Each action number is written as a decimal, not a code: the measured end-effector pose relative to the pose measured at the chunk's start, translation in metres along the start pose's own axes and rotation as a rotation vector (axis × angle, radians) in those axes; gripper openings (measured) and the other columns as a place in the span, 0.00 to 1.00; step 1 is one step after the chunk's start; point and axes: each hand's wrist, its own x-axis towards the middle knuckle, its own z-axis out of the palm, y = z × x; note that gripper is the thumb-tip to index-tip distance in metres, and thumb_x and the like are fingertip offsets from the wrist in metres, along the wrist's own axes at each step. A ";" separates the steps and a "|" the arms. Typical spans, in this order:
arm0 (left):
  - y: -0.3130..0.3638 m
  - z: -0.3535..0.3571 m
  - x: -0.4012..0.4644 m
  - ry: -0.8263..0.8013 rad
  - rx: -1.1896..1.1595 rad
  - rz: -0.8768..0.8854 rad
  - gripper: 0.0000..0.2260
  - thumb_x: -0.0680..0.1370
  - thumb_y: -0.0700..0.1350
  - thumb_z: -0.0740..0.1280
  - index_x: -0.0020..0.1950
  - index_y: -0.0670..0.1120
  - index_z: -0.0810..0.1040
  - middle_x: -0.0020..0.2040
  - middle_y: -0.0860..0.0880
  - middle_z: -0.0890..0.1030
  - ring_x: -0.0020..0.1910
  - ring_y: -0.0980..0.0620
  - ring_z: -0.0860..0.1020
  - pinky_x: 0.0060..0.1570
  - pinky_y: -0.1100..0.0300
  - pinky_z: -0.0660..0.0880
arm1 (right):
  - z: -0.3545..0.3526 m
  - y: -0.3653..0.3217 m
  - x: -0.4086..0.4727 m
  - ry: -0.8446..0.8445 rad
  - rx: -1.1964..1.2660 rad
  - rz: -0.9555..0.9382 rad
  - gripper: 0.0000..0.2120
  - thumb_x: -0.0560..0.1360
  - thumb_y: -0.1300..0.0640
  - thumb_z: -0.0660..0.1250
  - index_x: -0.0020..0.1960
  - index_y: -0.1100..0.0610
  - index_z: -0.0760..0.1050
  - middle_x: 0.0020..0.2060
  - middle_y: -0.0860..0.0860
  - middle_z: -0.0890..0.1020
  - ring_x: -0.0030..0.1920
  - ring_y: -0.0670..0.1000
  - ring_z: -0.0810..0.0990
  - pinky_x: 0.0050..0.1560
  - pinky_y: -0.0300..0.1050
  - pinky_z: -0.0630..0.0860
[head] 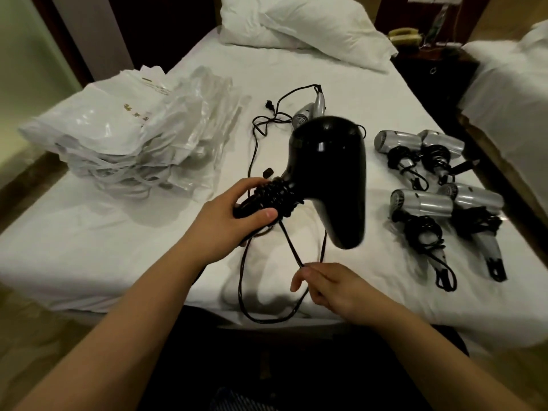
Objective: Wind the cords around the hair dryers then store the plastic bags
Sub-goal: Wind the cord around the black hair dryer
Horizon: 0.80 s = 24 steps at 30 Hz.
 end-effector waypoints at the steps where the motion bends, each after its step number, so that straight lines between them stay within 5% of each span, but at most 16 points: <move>1: -0.003 0.001 0.002 0.030 0.084 -0.008 0.18 0.72 0.53 0.71 0.59 0.65 0.73 0.35 0.55 0.79 0.30 0.60 0.76 0.35 0.63 0.74 | -0.002 -0.008 -0.002 0.016 -0.097 -0.011 0.15 0.81 0.54 0.54 0.41 0.51 0.75 0.26 0.47 0.68 0.26 0.46 0.66 0.31 0.39 0.65; 6: -0.002 -0.001 0.002 0.046 0.589 -0.007 0.26 0.67 0.66 0.69 0.63 0.68 0.67 0.37 0.58 0.76 0.40 0.53 0.75 0.38 0.59 0.71 | -0.028 -0.056 -0.018 0.086 -0.716 -0.088 0.10 0.80 0.50 0.56 0.49 0.52 0.73 0.43 0.51 0.79 0.48 0.55 0.75 0.47 0.49 0.73; 13: 0.018 -0.006 -0.007 -0.176 0.860 0.080 0.31 0.65 0.70 0.67 0.65 0.62 0.68 0.40 0.59 0.73 0.40 0.56 0.72 0.38 0.61 0.68 | -0.078 -0.114 -0.022 0.208 -1.068 -0.251 0.11 0.75 0.42 0.61 0.40 0.47 0.68 0.38 0.44 0.71 0.44 0.49 0.70 0.45 0.45 0.72; 17: 0.030 -0.014 -0.010 -0.354 0.798 0.139 0.29 0.64 0.68 0.69 0.64 0.64 0.70 0.31 0.61 0.74 0.34 0.62 0.73 0.36 0.67 0.67 | -0.097 -0.113 0.001 0.226 -0.892 -0.326 0.21 0.68 0.41 0.68 0.30 0.53 0.62 0.26 0.47 0.67 0.30 0.47 0.65 0.36 0.45 0.65; 21: 0.033 -0.013 -0.018 -0.503 0.643 0.188 0.29 0.64 0.65 0.73 0.62 0.61 0.73 0.32 0.73 0.74 0.34 0.70 0.74 0.34 0.71 0.66 | -0.098 -0.098 0.016 0.012 -0.543 -0.280 0.19 0.69 0.49 0.73 0.31 0.57 0.65 0.25 0.46 0.64 0.27 0.44 0.62 0.28 0.35 0.59; 24: 0.028 -0.014 -0.023 -0.572 0.349 0.144 0.24 0.59 0.65 0.69 0.55 0.67 0.74 0.38 0.67 0.79 0.38 0.66 0.77 0.40 0.72 0.69 | -0.102 -0.080 0.026 -0.177 -0.310 -0.279 0.17 0.70 0.50 0.72 0.35 0.62 0.70 0.27 0.48 0.67 0.30 0.43 0.64 0.33 0.34 0.63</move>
